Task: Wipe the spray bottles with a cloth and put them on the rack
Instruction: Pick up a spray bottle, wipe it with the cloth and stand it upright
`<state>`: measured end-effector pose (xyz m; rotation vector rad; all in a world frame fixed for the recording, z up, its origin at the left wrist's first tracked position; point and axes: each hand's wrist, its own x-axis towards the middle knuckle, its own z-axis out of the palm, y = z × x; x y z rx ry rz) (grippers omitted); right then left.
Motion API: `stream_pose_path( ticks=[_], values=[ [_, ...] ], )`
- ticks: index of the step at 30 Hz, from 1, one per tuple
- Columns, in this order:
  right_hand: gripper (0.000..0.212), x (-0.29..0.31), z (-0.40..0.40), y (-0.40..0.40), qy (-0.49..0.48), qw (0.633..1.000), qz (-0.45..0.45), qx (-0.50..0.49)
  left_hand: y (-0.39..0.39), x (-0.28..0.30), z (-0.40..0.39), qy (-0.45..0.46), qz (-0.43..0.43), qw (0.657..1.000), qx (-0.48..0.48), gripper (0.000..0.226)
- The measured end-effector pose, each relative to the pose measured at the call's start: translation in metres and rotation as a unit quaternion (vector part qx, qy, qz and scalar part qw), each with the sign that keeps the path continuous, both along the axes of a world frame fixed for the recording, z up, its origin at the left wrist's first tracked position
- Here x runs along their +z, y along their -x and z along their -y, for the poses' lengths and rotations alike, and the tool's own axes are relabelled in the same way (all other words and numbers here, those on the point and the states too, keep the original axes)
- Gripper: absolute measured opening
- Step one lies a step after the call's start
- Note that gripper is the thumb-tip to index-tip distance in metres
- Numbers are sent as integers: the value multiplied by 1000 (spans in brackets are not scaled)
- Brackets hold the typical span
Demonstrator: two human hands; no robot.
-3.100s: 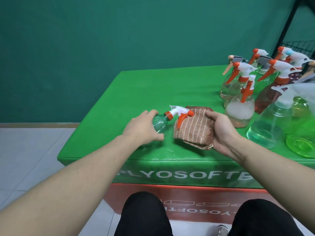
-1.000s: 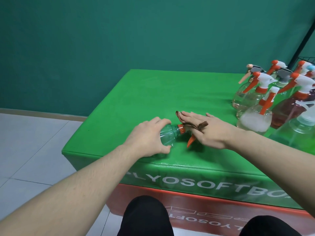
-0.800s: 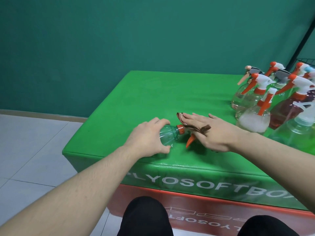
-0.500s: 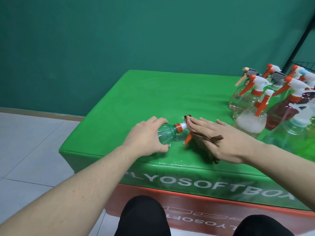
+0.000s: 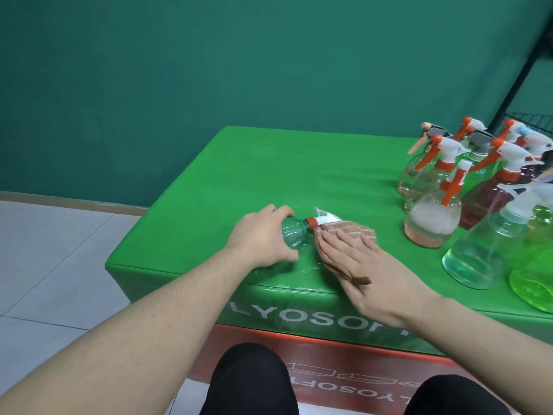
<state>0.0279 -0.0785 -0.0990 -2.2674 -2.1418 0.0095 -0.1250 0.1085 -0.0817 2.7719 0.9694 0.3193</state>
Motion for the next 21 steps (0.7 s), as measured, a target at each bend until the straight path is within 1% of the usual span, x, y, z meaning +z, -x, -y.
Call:
stream_pose_path(
  ticks=[3,8,10,12,16,20,21],
  values=[
    [72,1,2,4,9,1000,26,-1,-1,1,2,1,3,1000,18,84],
    [63,2,-8,-1,-68,994,77,-34,-2,-5,8,-24,12,998,60,84],
    [62,4,-15,-1,-65,993,81,-59,-2,-8,11,-34,16,997,65,85],
    [64,2,-23,-3,-64,993,79,-61,-1,-10,13,-35,19,997,65,87],
    [79,0,-35,-5,-32,998,55,-23,2,-8,13,-21,-4,999,44,97],
    [68,-3,-35,1,-48,997,53,-2,1,-6,14,-22,-13,999,41,95],
    [68,-3,-35,1,-48,998,48,-5,0,-6,15,-27,-12,999,44,94]
  ],
)
